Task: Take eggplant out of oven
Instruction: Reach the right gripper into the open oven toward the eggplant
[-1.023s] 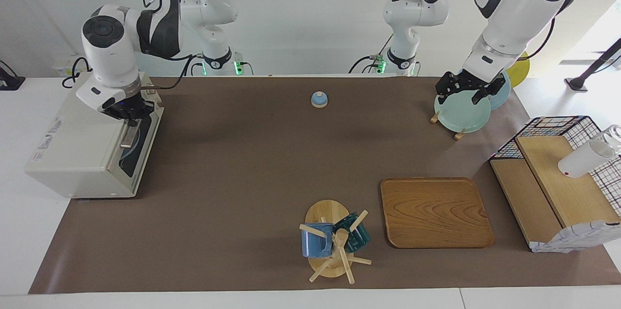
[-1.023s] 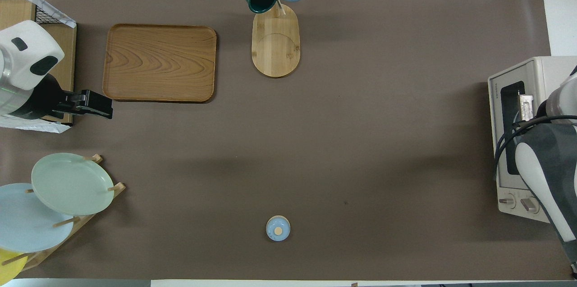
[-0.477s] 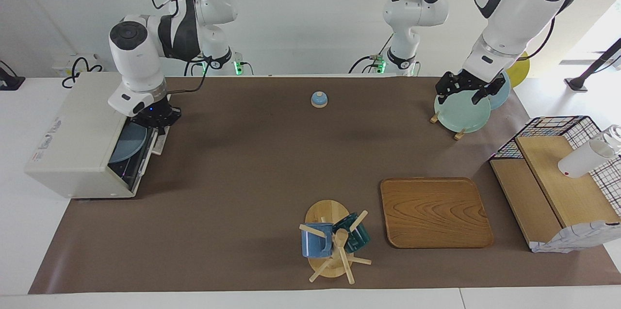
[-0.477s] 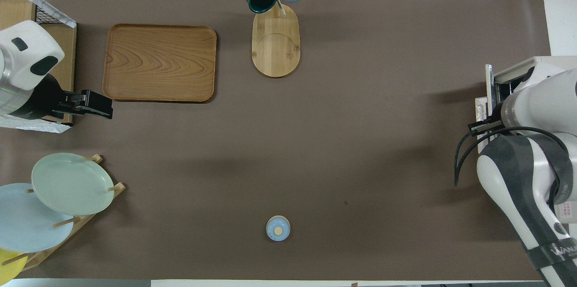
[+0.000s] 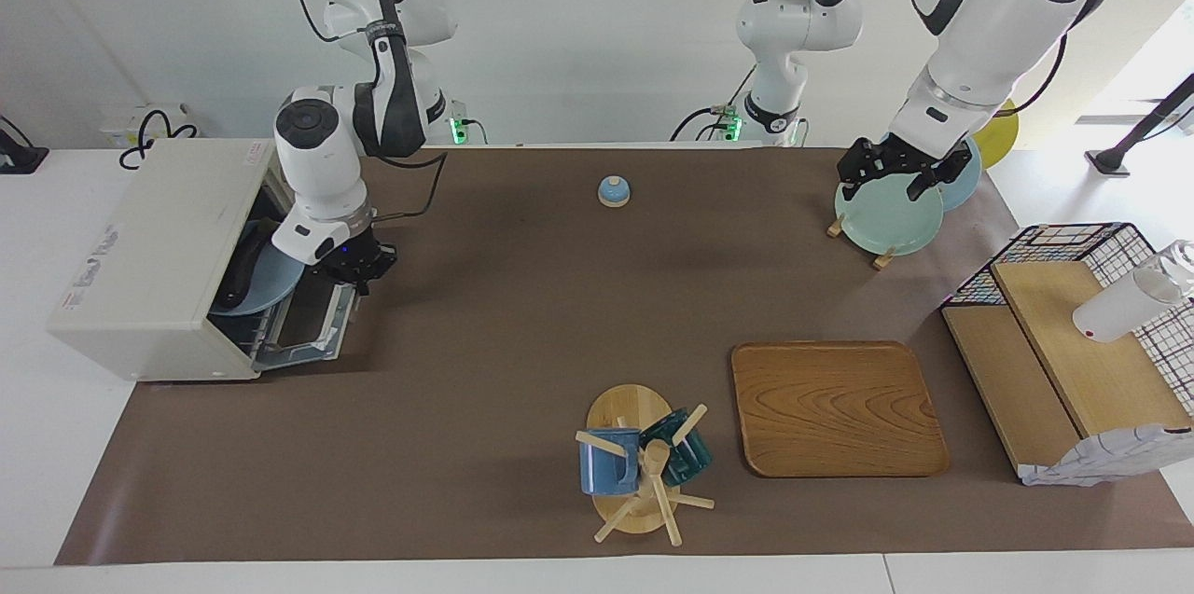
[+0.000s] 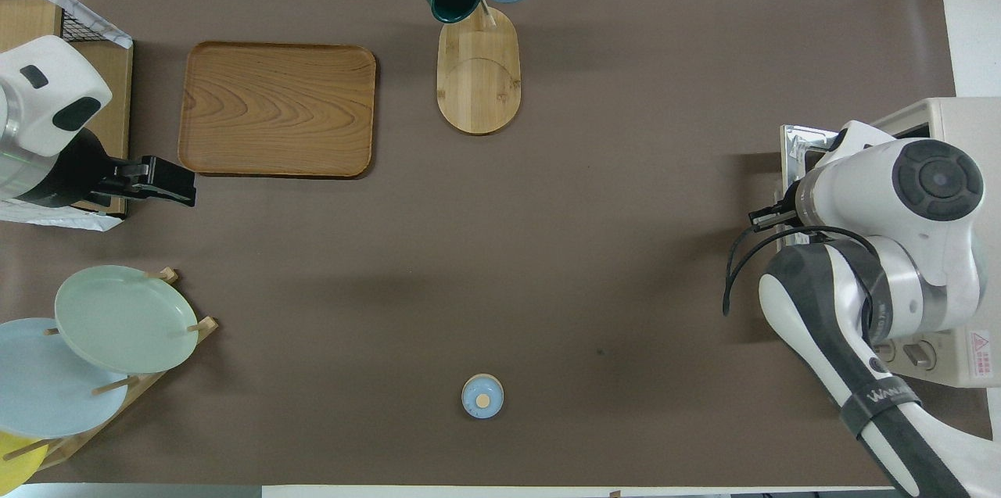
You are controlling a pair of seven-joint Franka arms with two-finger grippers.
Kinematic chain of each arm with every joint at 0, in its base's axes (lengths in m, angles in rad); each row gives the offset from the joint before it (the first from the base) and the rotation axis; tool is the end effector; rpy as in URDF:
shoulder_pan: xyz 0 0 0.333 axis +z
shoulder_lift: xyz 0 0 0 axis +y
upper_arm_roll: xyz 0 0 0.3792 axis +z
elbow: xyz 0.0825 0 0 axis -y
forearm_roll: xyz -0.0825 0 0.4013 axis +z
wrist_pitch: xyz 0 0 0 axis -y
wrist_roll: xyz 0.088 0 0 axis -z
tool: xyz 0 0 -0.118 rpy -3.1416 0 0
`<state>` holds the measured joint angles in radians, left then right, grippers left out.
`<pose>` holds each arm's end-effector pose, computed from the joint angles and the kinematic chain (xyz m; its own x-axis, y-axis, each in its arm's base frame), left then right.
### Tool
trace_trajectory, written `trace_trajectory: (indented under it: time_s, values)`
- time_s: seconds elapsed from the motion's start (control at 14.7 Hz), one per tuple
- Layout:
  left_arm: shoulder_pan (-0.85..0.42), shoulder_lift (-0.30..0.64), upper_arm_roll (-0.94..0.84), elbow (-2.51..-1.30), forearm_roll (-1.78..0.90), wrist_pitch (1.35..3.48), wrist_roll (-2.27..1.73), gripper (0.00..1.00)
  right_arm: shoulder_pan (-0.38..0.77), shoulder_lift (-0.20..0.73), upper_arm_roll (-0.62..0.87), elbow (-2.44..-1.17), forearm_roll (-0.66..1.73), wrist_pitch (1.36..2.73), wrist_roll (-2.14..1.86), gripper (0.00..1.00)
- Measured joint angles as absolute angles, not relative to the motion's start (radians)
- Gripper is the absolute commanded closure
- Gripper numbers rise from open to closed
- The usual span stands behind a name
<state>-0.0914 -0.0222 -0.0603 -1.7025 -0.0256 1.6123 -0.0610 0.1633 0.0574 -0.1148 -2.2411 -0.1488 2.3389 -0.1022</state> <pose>0.5548 -0.0882 0.6284 0.9936 -0.0891 -0.0693 -0.0879 -0.9959 0.0199 0.5510 0.0237 0.3876 0.9678 0.2509 0.0222 0.2466 -0.9617 0.1201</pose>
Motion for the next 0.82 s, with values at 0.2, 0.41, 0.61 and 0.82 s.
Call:
trace_trajectory:
  time_s: [0.2, 0.41, 0.61, 0.82]
  values:
    - [-0.091, -0.022, -0.06, -1.702, -0.026, 1.612, -0.061, 0.0, 0.165, 0.084, -0.113, -2.252, -0.145, 2.376, -0.082, 1.0]
    - [-0.091, -0.022, -0.06, -1.702, -0.026, 1.612, -0.061, 0.0, 0.164, 0.104, -0.115, -2.252, -0.125, 2.389, -0.073, 1.0]
    - [-0.091, -0.022, -0.06, -1.702, -0.026, 1.612, -0.061, 0.0, 0.165, 0.112, -0.116, -2.252, -0.113, 2.395, -0.041, 1.0]
    - [-0.091, -0.022, -0.06, -1.702, -0.026, 1.612, -0.061, 0.0, 0.198, 0.112, -0.121, -2.25, -0.095, 2.395, 0.014, 1.0]
